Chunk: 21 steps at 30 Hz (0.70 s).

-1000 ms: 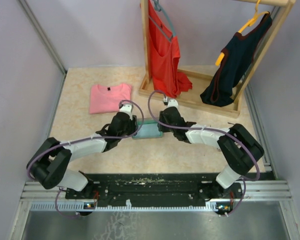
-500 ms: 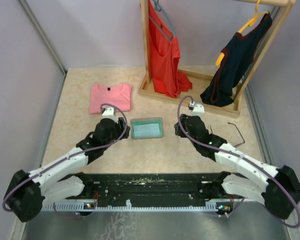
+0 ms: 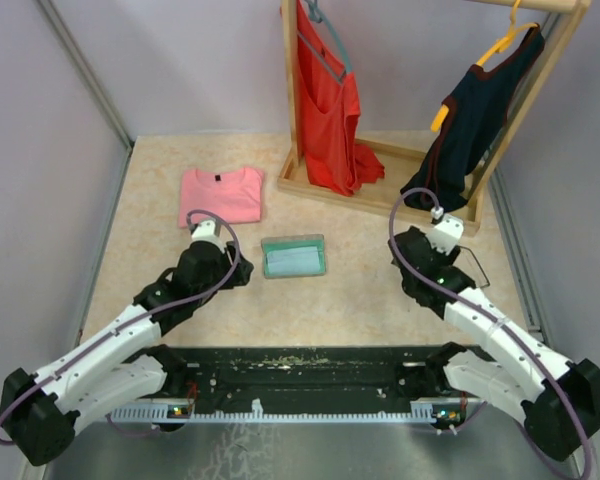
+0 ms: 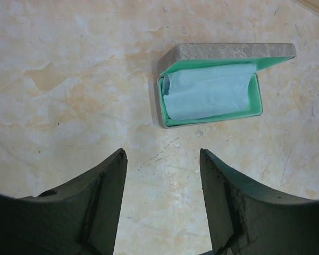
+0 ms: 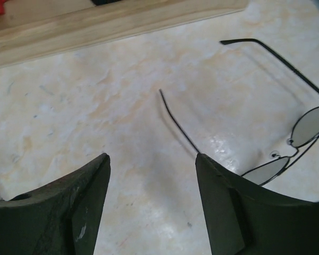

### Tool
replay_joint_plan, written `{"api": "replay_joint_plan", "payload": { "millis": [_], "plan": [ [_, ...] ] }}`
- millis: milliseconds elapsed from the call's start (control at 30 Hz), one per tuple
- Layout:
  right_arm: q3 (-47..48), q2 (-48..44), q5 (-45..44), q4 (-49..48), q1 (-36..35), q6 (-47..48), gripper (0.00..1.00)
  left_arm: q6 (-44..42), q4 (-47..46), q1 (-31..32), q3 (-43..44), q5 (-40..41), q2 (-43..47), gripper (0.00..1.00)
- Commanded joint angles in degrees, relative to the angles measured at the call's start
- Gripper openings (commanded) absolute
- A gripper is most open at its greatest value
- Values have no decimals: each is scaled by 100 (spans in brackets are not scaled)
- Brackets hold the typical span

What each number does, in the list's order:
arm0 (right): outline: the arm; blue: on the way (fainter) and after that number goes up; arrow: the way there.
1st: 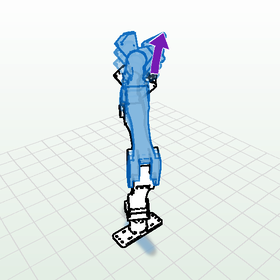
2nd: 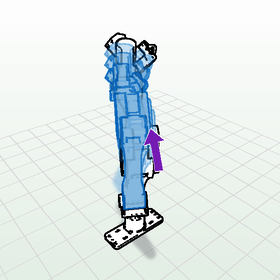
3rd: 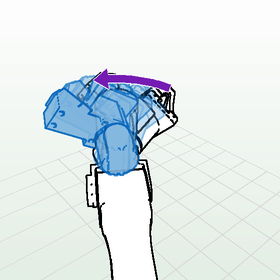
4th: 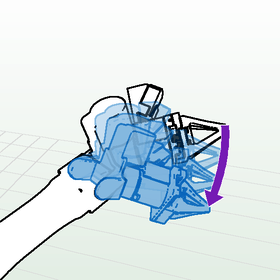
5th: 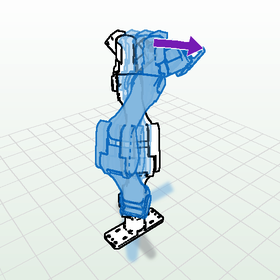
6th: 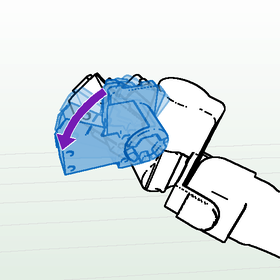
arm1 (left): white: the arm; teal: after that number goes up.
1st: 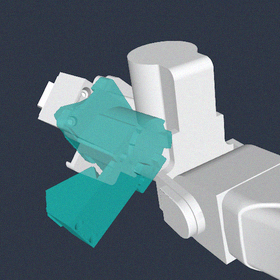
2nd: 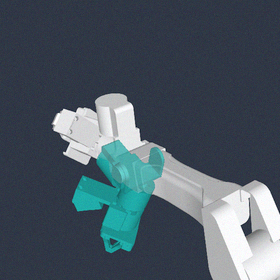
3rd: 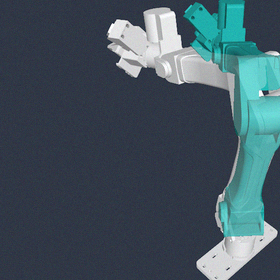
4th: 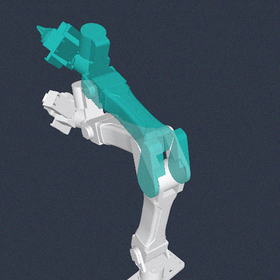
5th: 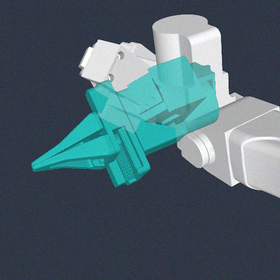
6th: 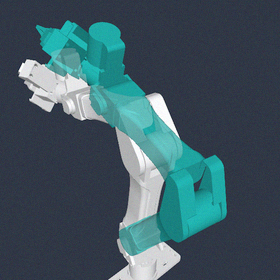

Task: Organize the sunglasses
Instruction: Place the glasses cleaning cloth in the sunglasses case, then fold the sunglasses at the center of the board.

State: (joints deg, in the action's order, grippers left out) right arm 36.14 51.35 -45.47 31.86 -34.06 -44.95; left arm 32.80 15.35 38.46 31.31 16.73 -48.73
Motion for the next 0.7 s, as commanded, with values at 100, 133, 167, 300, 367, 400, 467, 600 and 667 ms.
{"api": "replay_joint_plan", "payload": {
  "millis": [100, 133, 167, 300, 367, 400, 467, 600, 667],
  "plan": [
    [336, 464, 461, -13, 1098, 375, 67, -35, 501, -30, 280, -58, 188, 63],
    [302, 497, 599, -129, 1229, 473, 68, -28, 510, -33, 279, -72, 206, 63],
    [271, 531, 833, -260, 1381, 608, 68, -28, 512, -33, 279, -93, 209, 64],
    [227, 711, 1671, -695, 1752, 1363, 66, -58, 544, -31, 311, -178, 154, 63],
    [347, 918, 1755, -552, 1802, 1568, 66, -54, 570, -31, 314, -170, 144, 63],
    [411, 1031, 1771, -505, 1813, 1692, 65, -50, 573, -32, 308, -170, 144, 63],
    [522, 1260, 1972, -466, 1958, 1927, 65, -45, 554, -31, 293, -183, 158, 63],
    [577, 1661, 2701, -611, 2367, 2262, 60, -78, 493, -32, 284, -237, 139, 63],
    [620, 1802, 2798, -662, 2435, 2341, 54, -97, 495, -32, 304, -270, 125, 63]
  ]
}}
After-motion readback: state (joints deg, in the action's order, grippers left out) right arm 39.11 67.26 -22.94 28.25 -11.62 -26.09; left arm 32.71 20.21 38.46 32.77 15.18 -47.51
